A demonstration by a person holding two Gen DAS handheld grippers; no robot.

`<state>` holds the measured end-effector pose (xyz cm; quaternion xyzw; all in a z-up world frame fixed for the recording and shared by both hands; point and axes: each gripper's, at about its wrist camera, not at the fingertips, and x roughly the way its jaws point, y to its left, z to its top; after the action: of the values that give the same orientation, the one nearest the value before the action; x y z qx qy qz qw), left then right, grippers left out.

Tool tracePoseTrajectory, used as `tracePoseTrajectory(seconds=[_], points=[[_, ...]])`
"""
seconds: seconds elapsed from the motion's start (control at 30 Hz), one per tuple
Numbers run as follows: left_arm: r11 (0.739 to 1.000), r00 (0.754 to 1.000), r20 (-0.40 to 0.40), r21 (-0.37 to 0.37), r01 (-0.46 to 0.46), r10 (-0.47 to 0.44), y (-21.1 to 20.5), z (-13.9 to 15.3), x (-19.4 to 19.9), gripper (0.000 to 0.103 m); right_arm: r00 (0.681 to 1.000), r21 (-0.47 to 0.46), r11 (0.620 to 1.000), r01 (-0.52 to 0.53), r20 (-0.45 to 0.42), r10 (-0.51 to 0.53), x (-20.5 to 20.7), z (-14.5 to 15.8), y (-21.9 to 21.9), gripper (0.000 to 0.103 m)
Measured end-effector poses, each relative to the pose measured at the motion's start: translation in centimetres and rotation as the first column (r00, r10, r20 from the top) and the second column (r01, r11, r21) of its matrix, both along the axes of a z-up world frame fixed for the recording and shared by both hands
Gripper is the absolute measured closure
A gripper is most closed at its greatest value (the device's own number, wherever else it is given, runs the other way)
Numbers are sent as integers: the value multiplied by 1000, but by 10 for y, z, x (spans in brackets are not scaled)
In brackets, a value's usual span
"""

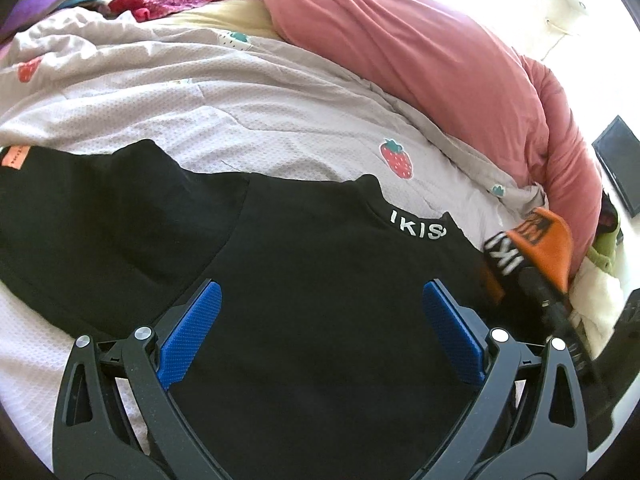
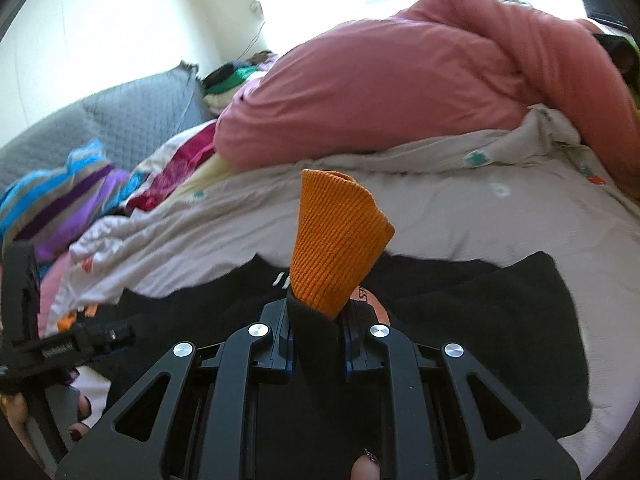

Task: Fold small clothes
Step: 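Lift the sleeve with the right gripper, lay it across the shirt body, release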

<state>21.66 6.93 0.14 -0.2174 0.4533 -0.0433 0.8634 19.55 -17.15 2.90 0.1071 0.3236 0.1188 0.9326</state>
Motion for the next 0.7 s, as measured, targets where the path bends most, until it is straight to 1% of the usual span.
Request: tracePoseTrajectory(seconds=[0.07, 0.17, 0.27, 0.3, 0.33, 0.37, 0.47, 0.5, 0.53, 0.57, 0.63, 0.7], points=[[1000, 1000, -2, -11, -1, 1, 2, -1, 1, 8, 1000, -3, 1000, -17, -12, 17, 2, -5, 8, 86], [1000, 1000, -6, -24, 2, -2, 3, -3, 1, 8, 999, -7, 999, -45, -28, 45, 4, -12, 22, 85], [998, 1000, -15, -56, 9, -10, 3, -7, 2, 8, 997, -19, 997, -70, -34, 69, 4, -17, 33, 84], [998, 1000, -18, -67, 10, -12, 4, -8, 3, 8, 996, -21, 997, -80, -37, 79, 4, -18, 36, 81], [997, 1000, -22, -81, 11, -13, 4, -10, 3, 8, 995, -19, 996, -88, -39, 88, 4, -20, 38, 69], [995, 999, -28, -99, 12, -15, 5, -12, 3, 8, 993, -6, 994, -109, -41, 108, 3, -21, 41, 60], [990, 999, -41, -140, 12, -18, 6, -17, 4, 8, 988, -6, 989, -148, -38, 148, -1, -21, 47, 57], [988, 999, -44, -157, 13, -21, 6, -19, 4, 8, 986, -3, 986, -164, -39, 164, -4, -19, 47, 54], [985, 999, -46, -169, 16, -24, 6, -20, 4, 8, 984, 5, 985, -173, -37, 173, -7, -18, 46, 49], [982, 998, -47, -188, 21, -30, 6, -22, 4, 8, 984, 13, 984, -176, -36, 176, -10, -16, 44, 47], [977, 998, -47, -212, 39, -50, 2, -25, 3, 8, 986, 31, 986, -161, -31, 162, -16, -11, 35, 46], [976, 996, -56, -209, 56, -69, -4, -29, 2, 8, 990, 45, 990, -134, -29, 135, -21, -7, 23, 45]])
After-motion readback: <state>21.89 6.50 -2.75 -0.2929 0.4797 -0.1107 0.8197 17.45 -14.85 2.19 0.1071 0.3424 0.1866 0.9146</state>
